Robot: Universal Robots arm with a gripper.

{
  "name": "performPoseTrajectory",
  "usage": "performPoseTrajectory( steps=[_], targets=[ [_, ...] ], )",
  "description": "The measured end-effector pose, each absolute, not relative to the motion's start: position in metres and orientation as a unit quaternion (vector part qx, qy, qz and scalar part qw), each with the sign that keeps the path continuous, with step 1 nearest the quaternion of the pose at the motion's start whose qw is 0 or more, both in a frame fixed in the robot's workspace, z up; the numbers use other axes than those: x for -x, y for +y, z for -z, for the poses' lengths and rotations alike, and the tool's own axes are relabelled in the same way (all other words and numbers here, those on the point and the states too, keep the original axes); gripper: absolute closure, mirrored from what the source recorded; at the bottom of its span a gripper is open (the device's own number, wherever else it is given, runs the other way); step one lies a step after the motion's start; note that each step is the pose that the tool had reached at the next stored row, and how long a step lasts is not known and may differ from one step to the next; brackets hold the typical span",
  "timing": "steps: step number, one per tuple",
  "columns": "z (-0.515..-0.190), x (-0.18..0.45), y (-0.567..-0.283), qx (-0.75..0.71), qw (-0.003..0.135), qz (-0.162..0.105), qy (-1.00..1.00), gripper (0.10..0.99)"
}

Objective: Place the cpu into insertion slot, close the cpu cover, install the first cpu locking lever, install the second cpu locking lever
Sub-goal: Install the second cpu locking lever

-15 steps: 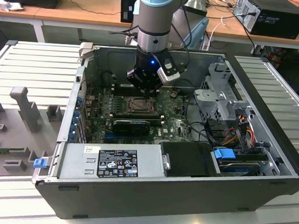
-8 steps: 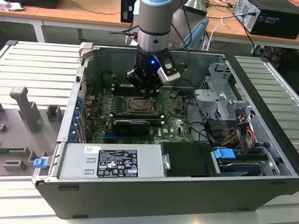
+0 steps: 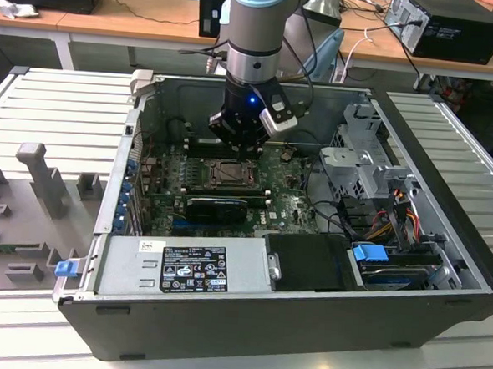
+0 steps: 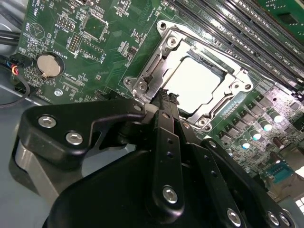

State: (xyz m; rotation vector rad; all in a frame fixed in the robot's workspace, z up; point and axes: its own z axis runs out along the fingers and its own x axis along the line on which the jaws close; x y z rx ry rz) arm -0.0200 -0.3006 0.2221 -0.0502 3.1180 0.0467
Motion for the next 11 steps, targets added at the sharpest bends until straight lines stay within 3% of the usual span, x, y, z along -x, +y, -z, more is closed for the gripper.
performPoseTrajectory(
  steps=[11],
  targets=[
    [-0.2221, 0.0199, -0.3071, 0.016, 0.011, -0.015, 1.0, 0.98]
  ],
)
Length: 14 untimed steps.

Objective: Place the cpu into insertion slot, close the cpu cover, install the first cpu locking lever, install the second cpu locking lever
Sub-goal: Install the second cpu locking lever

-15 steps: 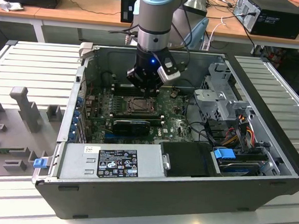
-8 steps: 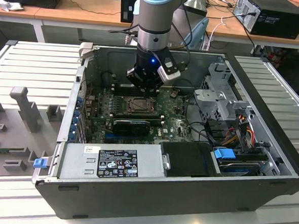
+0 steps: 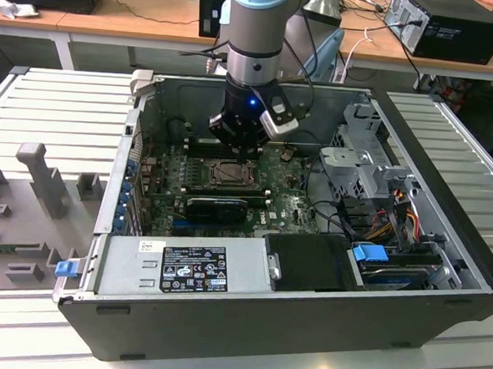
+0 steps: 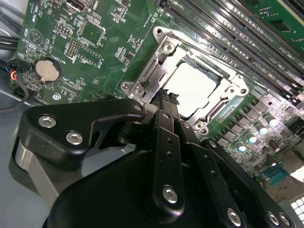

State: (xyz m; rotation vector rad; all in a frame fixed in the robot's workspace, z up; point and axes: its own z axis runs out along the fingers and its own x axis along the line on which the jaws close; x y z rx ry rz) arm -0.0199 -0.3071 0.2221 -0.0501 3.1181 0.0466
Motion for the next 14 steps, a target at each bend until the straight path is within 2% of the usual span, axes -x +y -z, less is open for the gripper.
performPoseTrajectory(
  steps=[14],
  targets=[
    [-0.2242, 0.02, -0.3171, 0.016, 0.011, -0.015, 1.0, 0.98]
  ],
)
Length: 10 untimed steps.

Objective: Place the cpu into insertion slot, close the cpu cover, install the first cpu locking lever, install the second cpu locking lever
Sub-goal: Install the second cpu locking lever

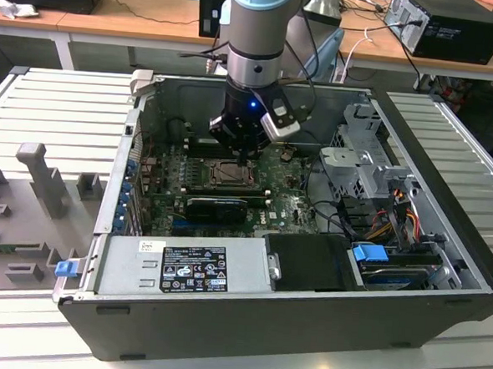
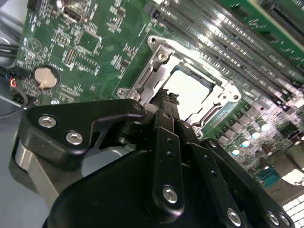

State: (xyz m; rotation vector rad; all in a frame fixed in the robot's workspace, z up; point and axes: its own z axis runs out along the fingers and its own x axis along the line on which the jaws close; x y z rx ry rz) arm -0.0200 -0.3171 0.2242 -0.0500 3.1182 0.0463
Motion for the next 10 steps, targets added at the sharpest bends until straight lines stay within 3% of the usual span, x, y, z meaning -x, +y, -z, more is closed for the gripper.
performPoseTrajectory(
  steps=[10],
  targets=[
    [-0.2316, 0.0199, -0.3262, 0.016, 0.011, -0.015, 1.0, 0.98]
  ],
)
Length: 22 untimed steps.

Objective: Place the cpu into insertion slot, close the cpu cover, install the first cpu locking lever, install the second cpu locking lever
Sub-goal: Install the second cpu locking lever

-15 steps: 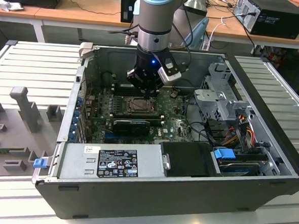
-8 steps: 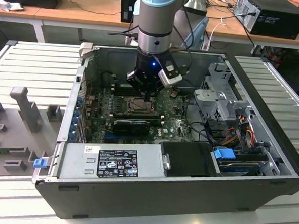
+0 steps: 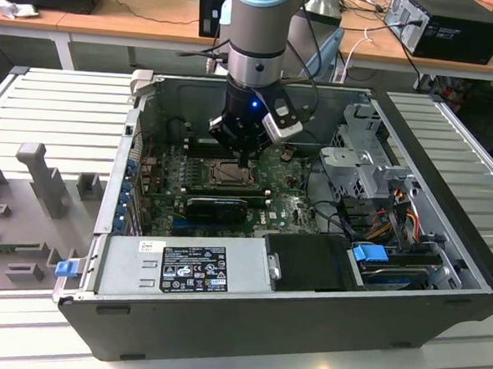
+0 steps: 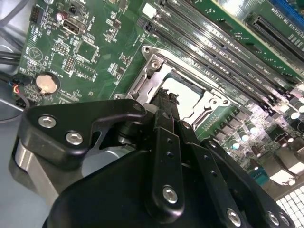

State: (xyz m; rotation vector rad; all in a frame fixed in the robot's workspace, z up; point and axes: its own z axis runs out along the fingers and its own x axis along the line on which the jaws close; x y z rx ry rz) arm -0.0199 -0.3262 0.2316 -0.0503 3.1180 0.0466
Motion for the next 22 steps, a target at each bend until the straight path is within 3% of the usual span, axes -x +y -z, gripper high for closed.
performPoseTrajectory(
  steps=[22],
  targets=[
    [-0.234, 0.02, -0.34, 0.016, 0.011, -0.015, 1.0, 0.98]
  ],
)
